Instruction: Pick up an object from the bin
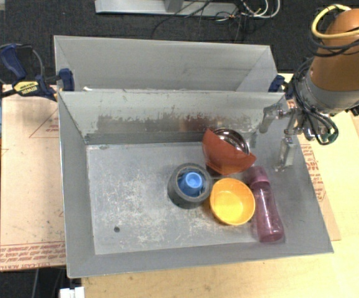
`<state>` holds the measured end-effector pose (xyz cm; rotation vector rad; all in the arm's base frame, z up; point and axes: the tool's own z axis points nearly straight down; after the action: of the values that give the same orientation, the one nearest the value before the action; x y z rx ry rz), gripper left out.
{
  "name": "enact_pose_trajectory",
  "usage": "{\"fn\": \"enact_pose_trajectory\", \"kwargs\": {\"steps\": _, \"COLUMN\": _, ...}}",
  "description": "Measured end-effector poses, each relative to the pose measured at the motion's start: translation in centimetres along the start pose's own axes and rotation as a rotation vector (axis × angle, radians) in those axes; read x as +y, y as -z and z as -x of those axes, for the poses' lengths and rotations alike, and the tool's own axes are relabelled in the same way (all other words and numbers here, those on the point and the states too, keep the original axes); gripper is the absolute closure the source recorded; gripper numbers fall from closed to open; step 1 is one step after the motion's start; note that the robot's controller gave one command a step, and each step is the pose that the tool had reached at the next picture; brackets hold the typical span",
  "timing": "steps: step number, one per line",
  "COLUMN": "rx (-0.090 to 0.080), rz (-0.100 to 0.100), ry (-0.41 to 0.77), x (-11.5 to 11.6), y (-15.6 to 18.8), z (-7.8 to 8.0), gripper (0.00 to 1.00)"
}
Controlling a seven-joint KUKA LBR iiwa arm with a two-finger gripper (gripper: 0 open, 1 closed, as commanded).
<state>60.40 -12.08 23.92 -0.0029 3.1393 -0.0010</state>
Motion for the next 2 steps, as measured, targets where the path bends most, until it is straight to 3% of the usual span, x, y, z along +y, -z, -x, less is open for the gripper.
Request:
{"fn": "enact_pose_trajectory", "kwargs": {"steps": 1, "rx": -0.001, "rz": 0.0, "ry": -0.001, "x": 0.0, "y": 0.0, "z": 0.0, "gripper": 0.0}}
{"fn": "enact_pose_trajectory", "kwargs": {"steps": 2, "rx": 0.001, "rz": 0.003, "ry": -0.044, "x": 3.1, "y": -4.2, "z": -1.2, "gripper": 0.0}}
